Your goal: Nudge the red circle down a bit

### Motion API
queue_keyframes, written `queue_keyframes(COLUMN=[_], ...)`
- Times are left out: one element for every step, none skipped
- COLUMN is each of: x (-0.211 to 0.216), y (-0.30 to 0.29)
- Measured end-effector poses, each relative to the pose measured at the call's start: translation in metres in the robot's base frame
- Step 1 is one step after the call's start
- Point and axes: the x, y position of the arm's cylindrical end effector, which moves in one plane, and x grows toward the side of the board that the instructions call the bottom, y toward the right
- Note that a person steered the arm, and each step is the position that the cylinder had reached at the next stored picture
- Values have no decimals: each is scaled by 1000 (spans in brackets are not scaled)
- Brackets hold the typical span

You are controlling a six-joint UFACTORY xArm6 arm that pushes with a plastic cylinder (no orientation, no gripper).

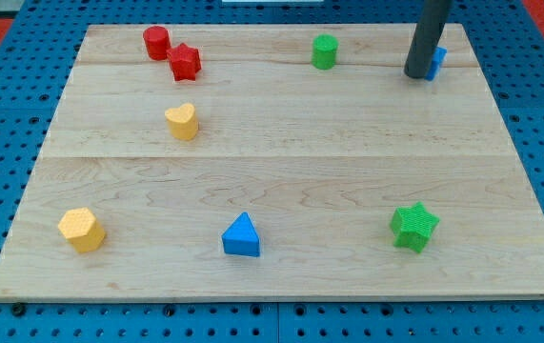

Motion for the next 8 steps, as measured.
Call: queue_keyframes(x=[-11,33,94,61,7,-41,-75,-96], y=[0,1,-37,-163,-231,-268,-286,-291])
